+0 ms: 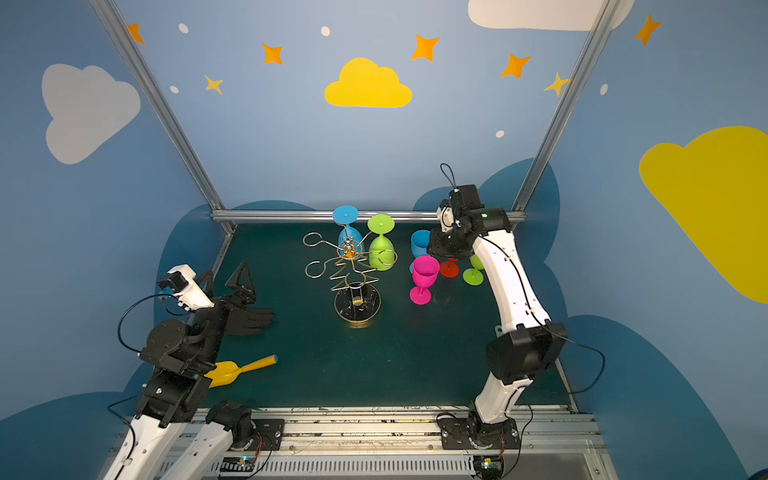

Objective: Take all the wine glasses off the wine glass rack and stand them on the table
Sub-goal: 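Open the right gripper and raise it toward the lime-green glass on the rack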

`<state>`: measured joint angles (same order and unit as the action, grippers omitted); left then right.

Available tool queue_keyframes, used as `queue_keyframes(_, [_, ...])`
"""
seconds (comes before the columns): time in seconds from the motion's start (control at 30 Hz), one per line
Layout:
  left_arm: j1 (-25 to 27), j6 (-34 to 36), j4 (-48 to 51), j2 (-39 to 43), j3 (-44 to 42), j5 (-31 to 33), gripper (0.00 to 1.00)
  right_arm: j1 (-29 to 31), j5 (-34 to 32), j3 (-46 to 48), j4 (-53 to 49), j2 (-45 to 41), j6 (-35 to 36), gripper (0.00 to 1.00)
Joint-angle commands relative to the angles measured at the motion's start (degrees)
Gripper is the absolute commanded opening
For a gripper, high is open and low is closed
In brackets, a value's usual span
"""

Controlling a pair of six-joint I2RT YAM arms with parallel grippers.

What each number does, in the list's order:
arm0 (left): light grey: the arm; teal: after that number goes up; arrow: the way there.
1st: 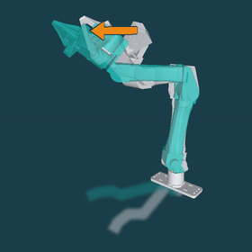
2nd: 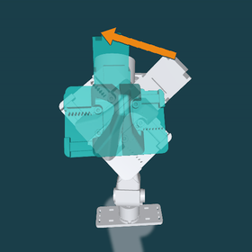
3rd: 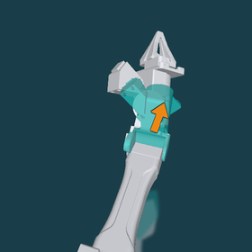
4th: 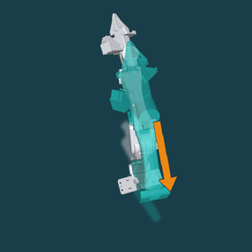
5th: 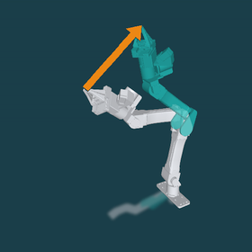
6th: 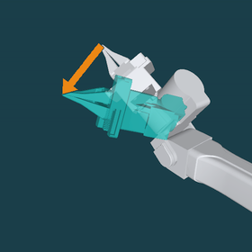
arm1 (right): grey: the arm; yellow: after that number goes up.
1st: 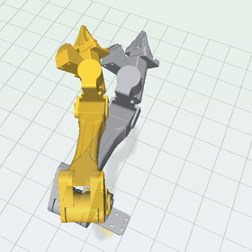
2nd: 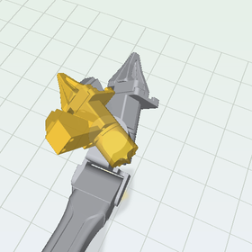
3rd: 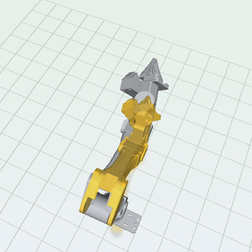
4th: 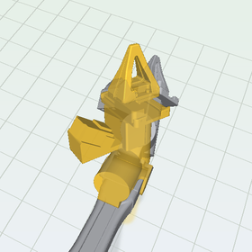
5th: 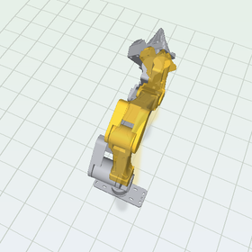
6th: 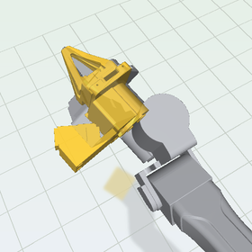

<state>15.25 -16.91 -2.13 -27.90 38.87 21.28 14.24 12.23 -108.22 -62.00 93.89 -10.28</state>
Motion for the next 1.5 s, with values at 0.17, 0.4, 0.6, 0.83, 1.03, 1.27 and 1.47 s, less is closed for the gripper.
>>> queue_keyframes(0.17, [-0.3, -0.3, -1.0, -0.5, 1.7, -0.5, 0.96, -0.6, 15.6, 22.9, 36.1, -16.7, -12.9, 0.66])
queue_keyframes(0.4, [-0.4, -1.0, -0.6, -0.1, 1.8, -1.0, 0.96, -0.4, 22.1, 19.9, 39.2, -9.9, -18.0, 0.66])
queue_keyframes(0.6, [-0.4, -2.2, -0.5, 0.3, 1.4, -1.0, 0.96, 0.1, 25.0, 17.9, 43.5, -4.8, -21.4, 0.66])
queue_keyframes(0.83, [-0.4, -2.3, -0.7, 0.0, 1.6, -1.1, 0.96, 1.6, 26.6, 13.7, 44.2, 0.8, -21.6, 0.66])
queue_keyframes(1.03, [-0.4, -2.8, -0.5, 0.2, 1.6, -1.1, 0.96, 3.5, 25.9, 8.6, 39.7, 6.0, -19.6, 0.65])
queue_keyframes(1.27, [-0.4, -2.6, 0.0, 0.8, 1.5, -0.9, 0.96, 4.1, 26.3, 7.9, 41.4, 7.9, -21.2, 0.50])
queue_keyframes(1.47, [-0.5, -2.4, -0.2, 0.6, 1.5, -0.7, 0.96, 4.0, 26.3, 7.4, 40.9, 8.3, -21.5, 0.30])
